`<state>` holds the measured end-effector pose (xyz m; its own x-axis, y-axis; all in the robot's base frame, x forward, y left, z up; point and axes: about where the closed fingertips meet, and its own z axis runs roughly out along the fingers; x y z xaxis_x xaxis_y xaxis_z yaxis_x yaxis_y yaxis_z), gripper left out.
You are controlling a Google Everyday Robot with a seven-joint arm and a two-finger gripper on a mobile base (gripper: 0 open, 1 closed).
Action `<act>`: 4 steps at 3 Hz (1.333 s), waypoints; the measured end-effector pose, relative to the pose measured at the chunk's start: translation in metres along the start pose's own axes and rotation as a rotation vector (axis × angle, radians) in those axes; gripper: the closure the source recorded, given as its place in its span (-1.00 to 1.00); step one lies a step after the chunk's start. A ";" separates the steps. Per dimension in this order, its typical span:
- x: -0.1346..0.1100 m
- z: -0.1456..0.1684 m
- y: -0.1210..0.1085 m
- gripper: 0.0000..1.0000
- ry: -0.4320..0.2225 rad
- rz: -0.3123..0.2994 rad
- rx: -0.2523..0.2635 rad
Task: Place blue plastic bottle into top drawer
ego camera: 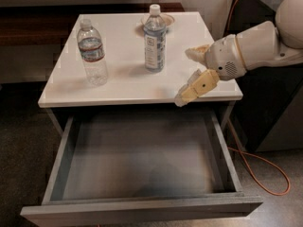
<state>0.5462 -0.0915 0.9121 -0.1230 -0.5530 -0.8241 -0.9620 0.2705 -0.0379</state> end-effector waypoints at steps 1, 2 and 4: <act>-0.005 -0.001 -0.039 -1.00 0.009 0.091 0.134; -0.011 0.000 -0.071 -1.00 -0.005 0.127 0.211; -0.031 0.037 -0.139 -1.00 -0.070 0.156 0.280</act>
Offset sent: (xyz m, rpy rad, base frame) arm 0.1112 -0.0244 0.0200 0.0266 -0.0426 -0.3611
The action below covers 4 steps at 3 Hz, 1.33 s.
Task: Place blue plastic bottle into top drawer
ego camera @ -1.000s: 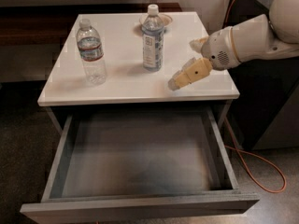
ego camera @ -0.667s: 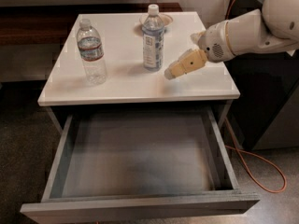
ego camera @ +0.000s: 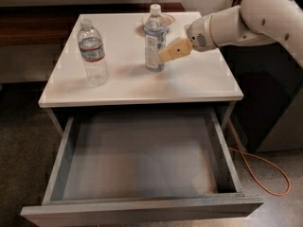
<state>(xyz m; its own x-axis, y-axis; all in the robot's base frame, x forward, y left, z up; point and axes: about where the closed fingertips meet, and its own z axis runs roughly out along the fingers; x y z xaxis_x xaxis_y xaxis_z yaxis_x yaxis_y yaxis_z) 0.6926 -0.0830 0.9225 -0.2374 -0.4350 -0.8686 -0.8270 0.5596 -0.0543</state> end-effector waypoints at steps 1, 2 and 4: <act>-0.010 0.024 -0.014 -1.00 -0.033 0.010 0.024; -0.022 0.040 -0.023 -1.00 -0.078 0.016 0.037; -0.046 0.053 -0.016 -0.20 -0.151 0.004 0.020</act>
Offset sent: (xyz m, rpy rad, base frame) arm 0.0677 0.0332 0.0080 0.1170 -0.0919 -0.0558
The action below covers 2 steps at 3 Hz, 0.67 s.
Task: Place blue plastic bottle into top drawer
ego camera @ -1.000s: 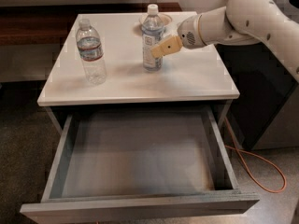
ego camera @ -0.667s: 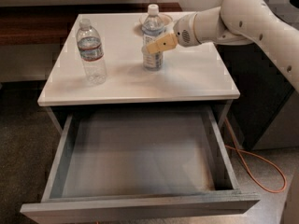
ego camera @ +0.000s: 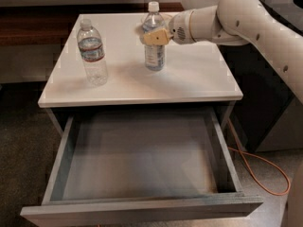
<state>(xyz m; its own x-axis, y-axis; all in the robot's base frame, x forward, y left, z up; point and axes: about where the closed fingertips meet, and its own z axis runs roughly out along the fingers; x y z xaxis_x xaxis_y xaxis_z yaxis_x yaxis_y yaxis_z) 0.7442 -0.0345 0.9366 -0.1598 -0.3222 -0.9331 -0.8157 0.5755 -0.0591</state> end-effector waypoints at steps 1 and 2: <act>-0.011 -0.009 0.016 0.28 -0.033 -0.021 -0.010; -0.021 -0.031 0.043 0.73 -0.063 -0.045 -0.025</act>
Offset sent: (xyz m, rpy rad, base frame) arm -0.1116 0.0010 0.0466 0.0454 -0.0940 0.0735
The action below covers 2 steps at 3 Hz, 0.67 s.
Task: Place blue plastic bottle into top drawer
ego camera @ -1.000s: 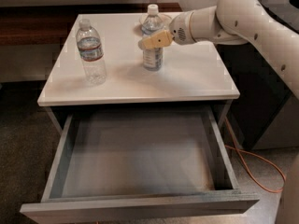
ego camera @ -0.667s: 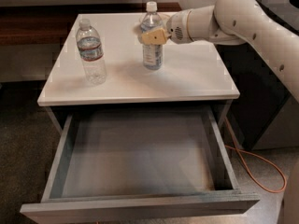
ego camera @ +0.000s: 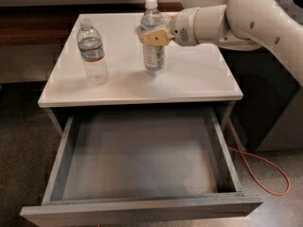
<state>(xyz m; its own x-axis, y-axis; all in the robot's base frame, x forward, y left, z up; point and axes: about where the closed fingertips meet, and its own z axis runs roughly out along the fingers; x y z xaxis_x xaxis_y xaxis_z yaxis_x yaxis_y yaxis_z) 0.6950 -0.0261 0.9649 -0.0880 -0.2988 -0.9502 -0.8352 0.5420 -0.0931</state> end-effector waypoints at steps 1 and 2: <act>-0.003 -0.027 0.044 1.00 -0.018 -0.002 -0.043; -0.002 -0.047 0.083 1.00 -0.023 0.003 -0.090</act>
Offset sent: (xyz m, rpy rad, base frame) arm -0.1545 0.0120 0.0074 0.0428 0.0446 0.1400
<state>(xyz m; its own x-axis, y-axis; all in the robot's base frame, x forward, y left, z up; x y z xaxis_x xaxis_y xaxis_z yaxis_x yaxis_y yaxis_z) 0.6001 -0.0172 0.9731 -0.0789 -0.2790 -0.9570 -0.8805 0.4697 -0.0644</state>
